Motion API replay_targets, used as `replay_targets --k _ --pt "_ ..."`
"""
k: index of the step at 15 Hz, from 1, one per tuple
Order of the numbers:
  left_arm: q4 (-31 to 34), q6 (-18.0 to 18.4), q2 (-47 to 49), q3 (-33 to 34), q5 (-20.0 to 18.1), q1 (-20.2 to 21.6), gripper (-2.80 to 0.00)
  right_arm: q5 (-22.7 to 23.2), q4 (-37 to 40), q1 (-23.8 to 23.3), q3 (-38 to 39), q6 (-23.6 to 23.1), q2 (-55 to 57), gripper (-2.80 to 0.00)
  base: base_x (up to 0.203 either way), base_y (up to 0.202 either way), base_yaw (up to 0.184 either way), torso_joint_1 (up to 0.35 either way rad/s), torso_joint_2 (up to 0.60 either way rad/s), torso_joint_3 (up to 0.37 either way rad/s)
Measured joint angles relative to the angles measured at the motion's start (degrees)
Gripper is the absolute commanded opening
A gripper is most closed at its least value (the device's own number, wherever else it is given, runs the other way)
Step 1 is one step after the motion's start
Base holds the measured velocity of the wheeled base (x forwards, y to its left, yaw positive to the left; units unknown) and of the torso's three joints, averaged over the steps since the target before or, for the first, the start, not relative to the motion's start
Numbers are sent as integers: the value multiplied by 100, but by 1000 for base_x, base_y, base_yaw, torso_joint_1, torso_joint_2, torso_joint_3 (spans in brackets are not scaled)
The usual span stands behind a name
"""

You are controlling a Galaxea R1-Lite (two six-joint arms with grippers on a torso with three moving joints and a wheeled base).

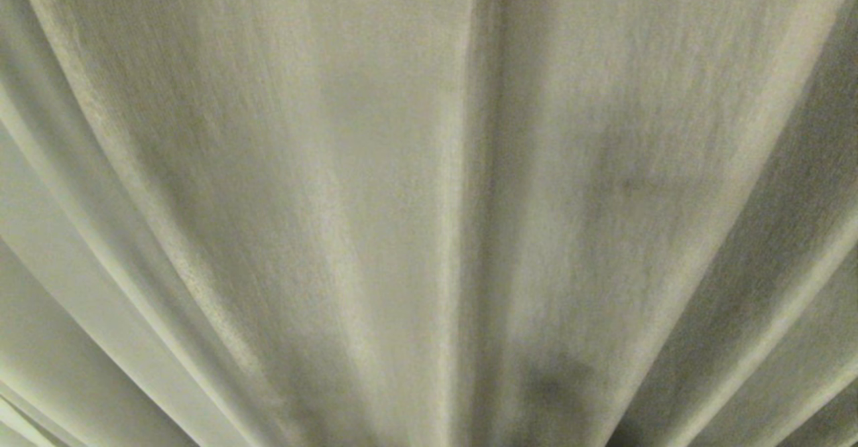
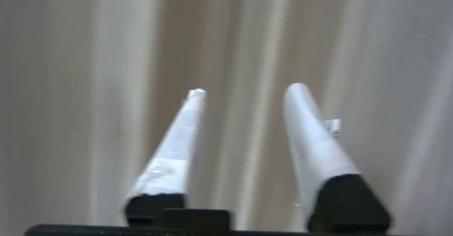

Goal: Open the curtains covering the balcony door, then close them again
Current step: Close the outer curtains on both sides

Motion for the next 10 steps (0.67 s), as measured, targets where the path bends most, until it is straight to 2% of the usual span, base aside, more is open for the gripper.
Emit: replay_targets --k 6,10 --pt "0 0 0 0 2 0 -280 -10 -36 -15 570 -50 -191 -280 0 0 0 0 0 0" --pt "-2 1 0 0 0 0 -280 -26 -53 -267 1652 -112 -584 -280 0 0 0 0 0 0"
